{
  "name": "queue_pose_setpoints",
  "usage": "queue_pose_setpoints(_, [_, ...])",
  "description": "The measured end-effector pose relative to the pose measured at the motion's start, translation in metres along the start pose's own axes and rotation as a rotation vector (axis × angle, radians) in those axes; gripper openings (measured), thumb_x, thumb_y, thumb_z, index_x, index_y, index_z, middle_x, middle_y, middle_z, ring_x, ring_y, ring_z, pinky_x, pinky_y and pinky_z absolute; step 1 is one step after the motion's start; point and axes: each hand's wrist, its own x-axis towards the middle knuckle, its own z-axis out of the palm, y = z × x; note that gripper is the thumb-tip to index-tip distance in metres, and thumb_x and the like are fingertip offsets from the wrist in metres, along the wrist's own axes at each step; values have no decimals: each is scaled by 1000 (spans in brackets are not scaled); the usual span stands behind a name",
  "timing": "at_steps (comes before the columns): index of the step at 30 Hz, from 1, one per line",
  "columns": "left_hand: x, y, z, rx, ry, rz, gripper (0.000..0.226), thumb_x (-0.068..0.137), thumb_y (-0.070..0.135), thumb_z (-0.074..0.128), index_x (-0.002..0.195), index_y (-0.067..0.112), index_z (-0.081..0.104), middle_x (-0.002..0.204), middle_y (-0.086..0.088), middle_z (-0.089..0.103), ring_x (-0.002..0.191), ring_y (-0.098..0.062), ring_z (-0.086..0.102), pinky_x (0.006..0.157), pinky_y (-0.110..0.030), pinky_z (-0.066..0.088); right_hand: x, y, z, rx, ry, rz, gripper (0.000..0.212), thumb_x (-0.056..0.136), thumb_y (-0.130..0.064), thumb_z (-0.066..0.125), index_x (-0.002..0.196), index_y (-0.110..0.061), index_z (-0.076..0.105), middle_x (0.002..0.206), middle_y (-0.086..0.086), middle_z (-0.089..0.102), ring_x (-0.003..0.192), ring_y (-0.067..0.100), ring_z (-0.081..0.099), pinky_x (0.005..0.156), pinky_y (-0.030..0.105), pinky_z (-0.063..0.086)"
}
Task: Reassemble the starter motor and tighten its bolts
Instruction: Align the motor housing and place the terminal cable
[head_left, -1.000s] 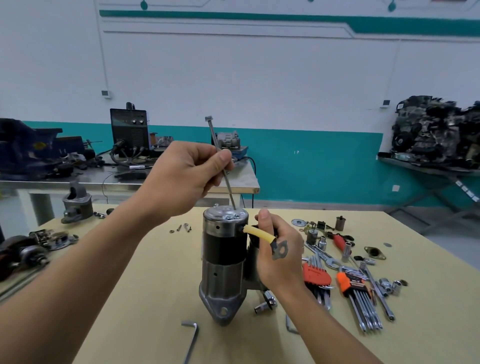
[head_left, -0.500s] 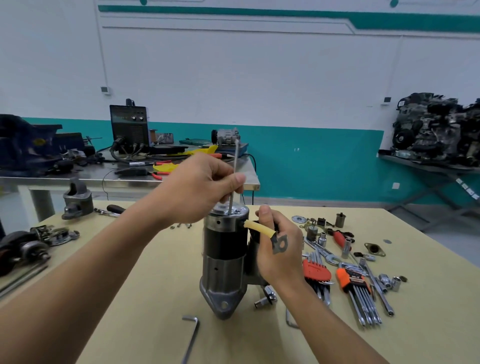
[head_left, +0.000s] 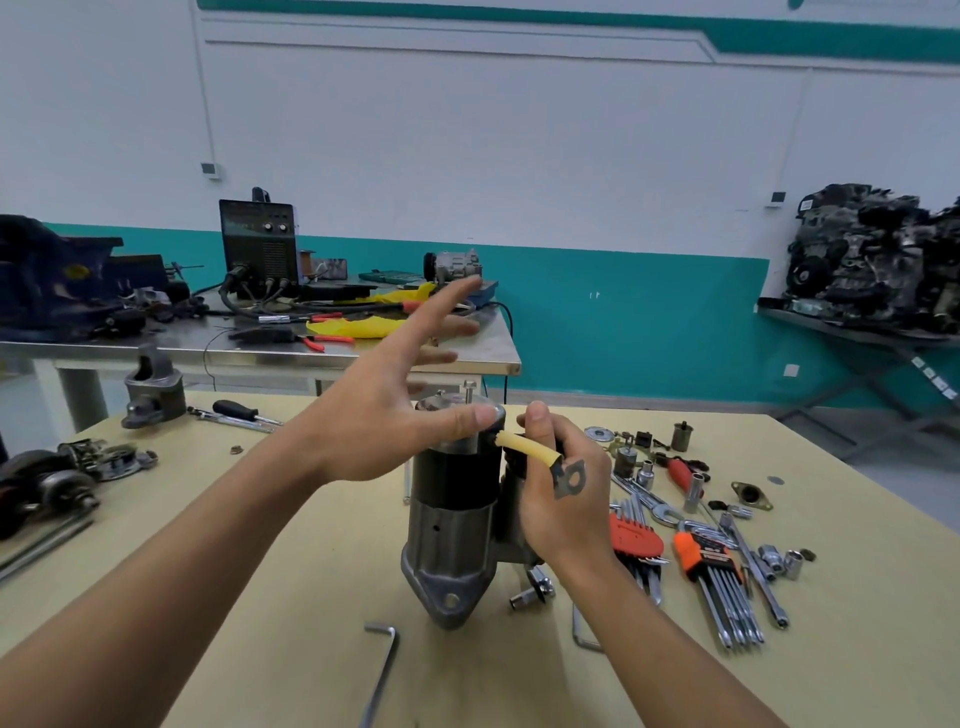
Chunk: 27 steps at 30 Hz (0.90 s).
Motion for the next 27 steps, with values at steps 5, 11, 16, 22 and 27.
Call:
queue_pose_setpoints(5, [-8, -21, 18, 31, -115, 72, 78, 78, 37, 84, 141, 55, 41, 136, 31, 52, 127, 8, 49, 100, -17, 46, 1, 3, 0, -4, 11, -30, 39, 103, -41, 39, 67, -33, 53, 57, -16, 52, 56, 5, 46, 54, 16, 31])
queue_pose_setpoints(11, [-24, -37, 45, -27, 117, 150, 82, 76, 36, 82, 144, 51, 38, 135, 29, 48, 129, -4, 49, 106, -32, 47, 2, 9, 0, -11, 36, -29, 45, 103, -45, 39, 66, -25, 56, 57, -9, 52, 56, 6, 46, 54, 22, 35])
queue_pose_setpoints(16, [-28, -38, 54, -72, 162, 142, 95, 77, 31, 81, 148, 58, 25, 133, 27, 47, 125, -6, 53, 101, -17, 45, 0, 9, 1, 10, 50, -19, 59, 97, -58, 37, 77, -12, 68, 67, 7, 65, 66, 22, 61, 60, 42, 45])
queue_pose_setpoints(22, [-31, -36, 56, 18, 204, 177, 92, 79, 33, 78, 146, 63, 23, 133, 28, 42, 127, 8, 43, 99, -6, 37, 1, 7, 4, -4, 81, -35, 58, 97, -55, 38, 73, -9, 65, 63, 8, 62, 63, 22, 58, 59, 41, 41])
queue_pose_setpoints(27, [-33, -33, 60, 75, 265, 183, 86, 78, 35, 76, 140, 66, 25, 135, 17, 43, 126, 12, 40, 97, -1, 34, 0, 7, 6, -1, 77, -34, 55, 98, -51, 40, 72, -10, 64, 60, 6, 59, 59, 20, 56, 57, 45, 40])
